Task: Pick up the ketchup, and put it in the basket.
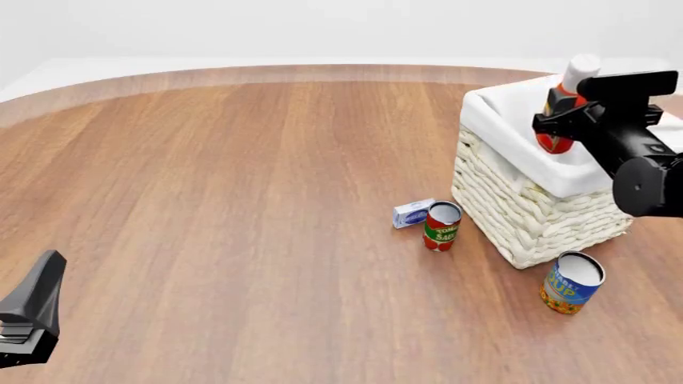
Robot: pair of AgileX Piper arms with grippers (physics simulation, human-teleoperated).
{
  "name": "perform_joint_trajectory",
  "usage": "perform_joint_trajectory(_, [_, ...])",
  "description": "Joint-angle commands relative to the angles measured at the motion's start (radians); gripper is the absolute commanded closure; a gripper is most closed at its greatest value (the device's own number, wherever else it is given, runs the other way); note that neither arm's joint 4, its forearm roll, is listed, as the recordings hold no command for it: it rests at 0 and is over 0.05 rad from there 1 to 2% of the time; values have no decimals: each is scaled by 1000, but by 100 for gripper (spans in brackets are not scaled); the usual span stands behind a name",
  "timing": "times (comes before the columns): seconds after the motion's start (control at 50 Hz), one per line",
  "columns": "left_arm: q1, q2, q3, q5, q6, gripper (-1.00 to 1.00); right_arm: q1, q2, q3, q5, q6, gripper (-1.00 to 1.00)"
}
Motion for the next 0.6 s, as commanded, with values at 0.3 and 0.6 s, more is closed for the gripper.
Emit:
perform_joint_trajectory(0.3, [0, 0, 0, 0, 0, -100, 0, 10, 0, -5, 21, -100])
perform_joint_trajectory(0.6, [0, 0, 0, 0, 0, -100, -3, 6, 1, -2, 24, -100])
